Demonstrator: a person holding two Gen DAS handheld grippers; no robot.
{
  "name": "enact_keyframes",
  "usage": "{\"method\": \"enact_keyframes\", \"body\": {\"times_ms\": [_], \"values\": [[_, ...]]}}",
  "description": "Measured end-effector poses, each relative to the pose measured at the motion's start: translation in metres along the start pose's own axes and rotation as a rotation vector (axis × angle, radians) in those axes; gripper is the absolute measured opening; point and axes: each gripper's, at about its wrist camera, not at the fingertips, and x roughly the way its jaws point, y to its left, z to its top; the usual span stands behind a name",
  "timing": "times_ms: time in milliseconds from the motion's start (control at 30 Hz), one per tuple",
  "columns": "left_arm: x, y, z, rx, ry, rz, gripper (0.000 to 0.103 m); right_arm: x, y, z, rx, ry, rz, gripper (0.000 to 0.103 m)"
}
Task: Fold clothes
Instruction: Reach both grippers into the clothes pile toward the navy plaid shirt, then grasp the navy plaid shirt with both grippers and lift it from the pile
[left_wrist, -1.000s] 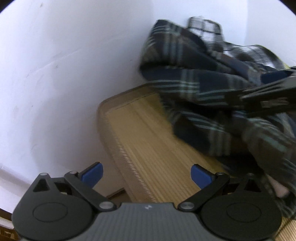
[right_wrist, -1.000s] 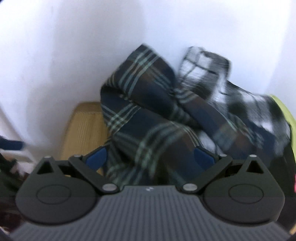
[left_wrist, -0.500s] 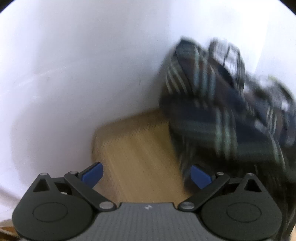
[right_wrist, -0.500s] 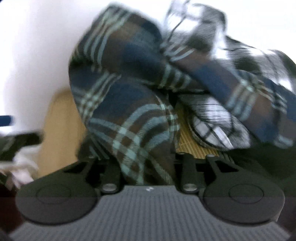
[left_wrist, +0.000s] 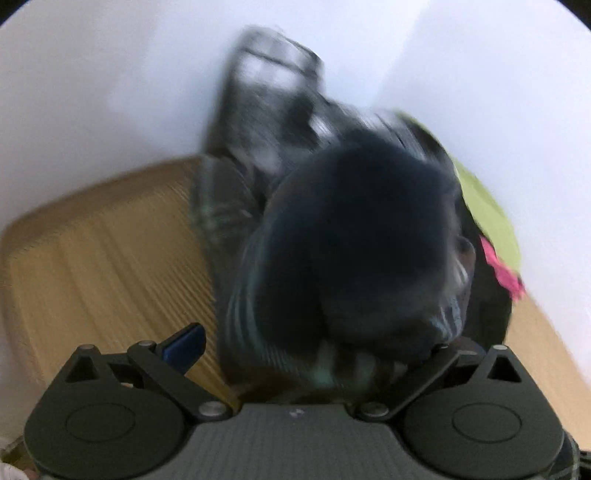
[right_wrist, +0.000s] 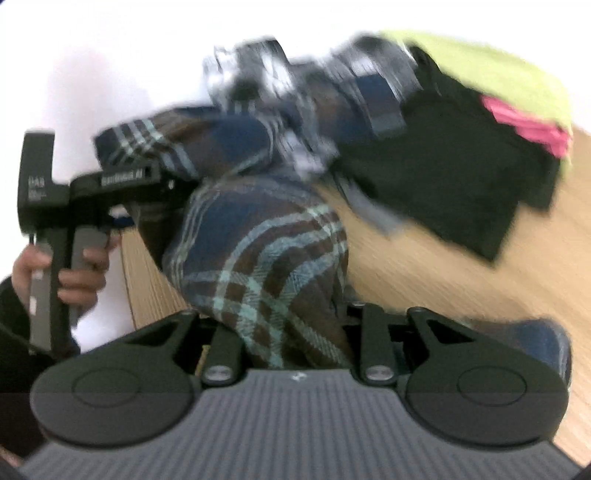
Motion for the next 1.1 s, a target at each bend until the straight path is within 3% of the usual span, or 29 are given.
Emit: {"method": "enact_keyframes", "body": {"times_ms": [67, 200, 300, 367, 467, 533, 600, 633, 667, 800, 900, 1000, 1033, 1067, 1100], "values": [[0.003, -0.021, -0.015, 0.103, 0.007, -0.014, 0.088, -0.001, -0.009, -0.007, 0.032, 0.065, -0.038, 0.034], [-0.006, -0.052, -0.034, 0.226, -0.035, -0.020, 0.065, -0.033, 0.007, 0.009, -0.005, -0.024, -0.147, 0.043], [-0.014, -0.053, -0.038, 0.287, -0.046, -0.011, 0.065, -0.046, 0.021, 0.027, -0.077, -0.085, -0.177, 0.043], [-0.025, -0.039, -0.036, 0.266, -0.042, -0.015, 0.068, -0.051, 0.031, 0.034, -0.157, -0.073, -0.185, 0.043], [-0.022, -0.018, -0.024, 0.207, -0.020, -0.035, 0.071, -0.074, 0.035, 0.029, -0.274, -0.030, -0.126, 0.041], [-0.022, -0.012, -0.024, 0.203, -0.017, -0.036, 0.074, -0.092, 0.033, 0.034, -0.263, -0.063, -0.063, 0.041], [-0.017, -0.011, -0.021, 0.204, -0.010, -0.039, 0.074, -0.106, 0.030, 0.044, -0.207, -0.119, 0.007, 0.059], [-0.016, -0.013, -0.021, 0.207, -0.008, -0.043, 0.074, -0.100, 0.031, 0.054, -0.167, -0.140, 0.048, 0.081], [-0.016, -0.015, -0.021, 0.210, -0.006, -0.046, 0.074, -0.090, 0.032, 0.064, -0.124, -0.154, 0.090, 0.090], [-0.018, -0.021, -0.031, 0.251, -0.015, -0.027, 0.074, 0.014, 0.038, 0.111, 0.019, -0.046, 0.127, 0.088], [-0.016, -0.019, -0.037, 0.254, -0.010, -0.033, 0.075, 0.094, 0.032, 0.135, 0.152, 0.105, 0.058, 0.088], [-0.013, -0.016, -0.042, 0.257, -0.002, -0.032, 0.073, 0.158, 0.034, 0.140, 0.183, 0.255, 0.107, 0.088], [-0.011, -0.015, -0.043, 0.256, -0.004, -0.030, 0.071, 0.169, 0.038, 0.137, 0.174, 0.266, 0.095, 0.081], [-0.011, -0.014, -0.044, 0.253, -0.009, -0.032, 0.069, 0.176, 0.041, 0.131, 0.169, 0.260, 0.074, 0.055], [-0.013, -0.015, -0.044, 0.258, -0.015, -0.036, 0.066, 0.178, 0.044, 0.125, 0.161, 0.244, 0.061, 0.046]]}}
